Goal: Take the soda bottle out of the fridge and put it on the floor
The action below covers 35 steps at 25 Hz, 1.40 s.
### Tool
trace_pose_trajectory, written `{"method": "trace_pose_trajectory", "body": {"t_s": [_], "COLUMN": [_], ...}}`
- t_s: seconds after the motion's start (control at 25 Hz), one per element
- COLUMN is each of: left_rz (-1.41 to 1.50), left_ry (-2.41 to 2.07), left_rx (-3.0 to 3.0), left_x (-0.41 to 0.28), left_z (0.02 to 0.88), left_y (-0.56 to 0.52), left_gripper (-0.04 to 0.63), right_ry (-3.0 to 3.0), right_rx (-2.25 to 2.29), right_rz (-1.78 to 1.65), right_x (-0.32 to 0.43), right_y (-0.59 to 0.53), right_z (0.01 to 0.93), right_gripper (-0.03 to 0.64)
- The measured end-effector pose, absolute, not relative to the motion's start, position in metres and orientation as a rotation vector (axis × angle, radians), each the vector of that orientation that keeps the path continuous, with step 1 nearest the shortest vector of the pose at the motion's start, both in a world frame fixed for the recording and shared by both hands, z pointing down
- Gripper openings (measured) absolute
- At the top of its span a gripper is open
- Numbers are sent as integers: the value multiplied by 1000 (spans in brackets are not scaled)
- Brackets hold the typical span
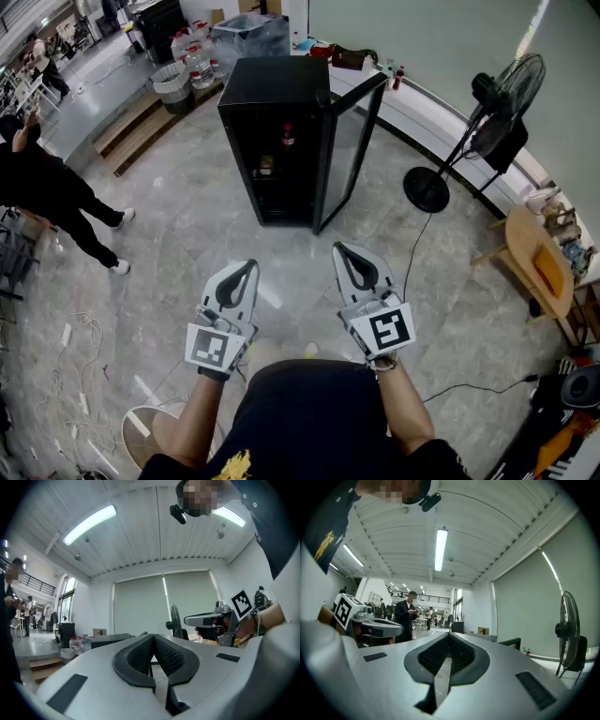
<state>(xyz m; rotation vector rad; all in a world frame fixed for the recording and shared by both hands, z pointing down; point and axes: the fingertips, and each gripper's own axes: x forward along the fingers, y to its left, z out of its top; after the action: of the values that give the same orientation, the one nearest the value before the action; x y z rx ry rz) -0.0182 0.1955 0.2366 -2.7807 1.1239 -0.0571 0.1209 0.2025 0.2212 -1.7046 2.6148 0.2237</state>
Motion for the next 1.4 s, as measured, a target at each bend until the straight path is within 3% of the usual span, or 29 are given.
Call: {"method": "trace_pose_trajectory", "body": {"t_s": [1.08, 1.4], "left_rz": [-18, -33], "left_ry": [1136, 1137], "left_rx": [-2810, -2818], "left_x": [-7, -8], "left_z": [239, 242], "left_y": [173, 173], "left_gripper": [15, 15], "right_ry": [2635, 2646], "right_rx": [-1674, -1673], "right_rz": [162, 144], "right_x": [124, 122], "right_y": [176, 173], "right_z": [233, 236], "right_gripper": [0, 138]}}
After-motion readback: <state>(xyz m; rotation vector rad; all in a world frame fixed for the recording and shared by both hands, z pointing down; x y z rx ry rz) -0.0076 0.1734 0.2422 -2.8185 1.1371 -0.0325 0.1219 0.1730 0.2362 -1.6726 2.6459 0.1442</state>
